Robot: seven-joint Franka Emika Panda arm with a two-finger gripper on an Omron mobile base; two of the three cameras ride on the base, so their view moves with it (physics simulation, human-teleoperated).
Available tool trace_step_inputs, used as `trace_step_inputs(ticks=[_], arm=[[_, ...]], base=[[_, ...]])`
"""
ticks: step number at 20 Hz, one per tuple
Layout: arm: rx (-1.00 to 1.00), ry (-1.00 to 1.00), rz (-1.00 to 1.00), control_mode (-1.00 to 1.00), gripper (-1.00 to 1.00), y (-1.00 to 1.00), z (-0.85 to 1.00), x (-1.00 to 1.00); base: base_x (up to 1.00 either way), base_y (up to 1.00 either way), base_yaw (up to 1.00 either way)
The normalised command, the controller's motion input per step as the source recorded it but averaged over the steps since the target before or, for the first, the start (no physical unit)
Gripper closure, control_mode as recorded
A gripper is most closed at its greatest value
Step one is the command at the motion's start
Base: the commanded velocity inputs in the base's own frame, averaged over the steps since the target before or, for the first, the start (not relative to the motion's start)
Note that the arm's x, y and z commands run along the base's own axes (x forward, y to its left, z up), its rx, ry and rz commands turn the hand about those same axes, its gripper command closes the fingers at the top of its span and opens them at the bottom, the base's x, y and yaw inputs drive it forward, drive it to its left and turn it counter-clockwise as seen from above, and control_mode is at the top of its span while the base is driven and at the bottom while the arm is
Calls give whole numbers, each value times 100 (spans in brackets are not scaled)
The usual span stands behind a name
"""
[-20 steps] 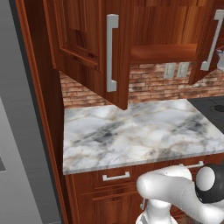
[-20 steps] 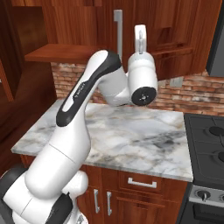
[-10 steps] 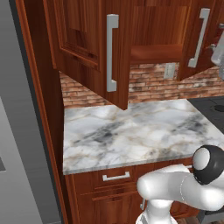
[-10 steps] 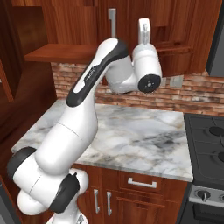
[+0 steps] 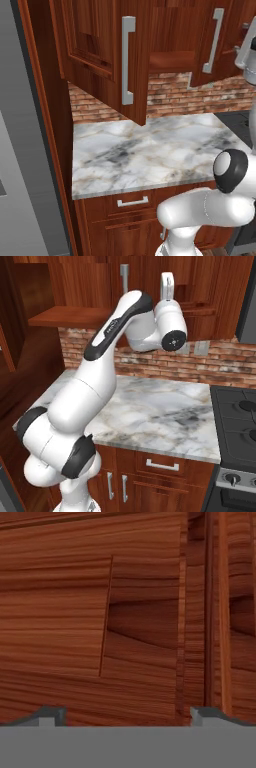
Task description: Open the cabinet and move the ladle to the pot. Then close the cabinet.
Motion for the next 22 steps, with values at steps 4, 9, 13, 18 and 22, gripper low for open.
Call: trace_step_inputs(ticks=[4, 9, 13, 18, 22], arm=[[0, 0, 0, -100, -100, 0, -20, 58], [0, 0, 0, -100, -100, 1, -27, 56], [0, 0, 0, -100, -100, 0, -23, 52], [0, 1, -1, -100, -100, 0, -14, 48], [0, 4, -4, -100, -100, 0, -6, 42]], base=[[0, 0, 0], [0, 0, 0], [0, 0, 0], [0, 0, 0], [0, 0, 0]])
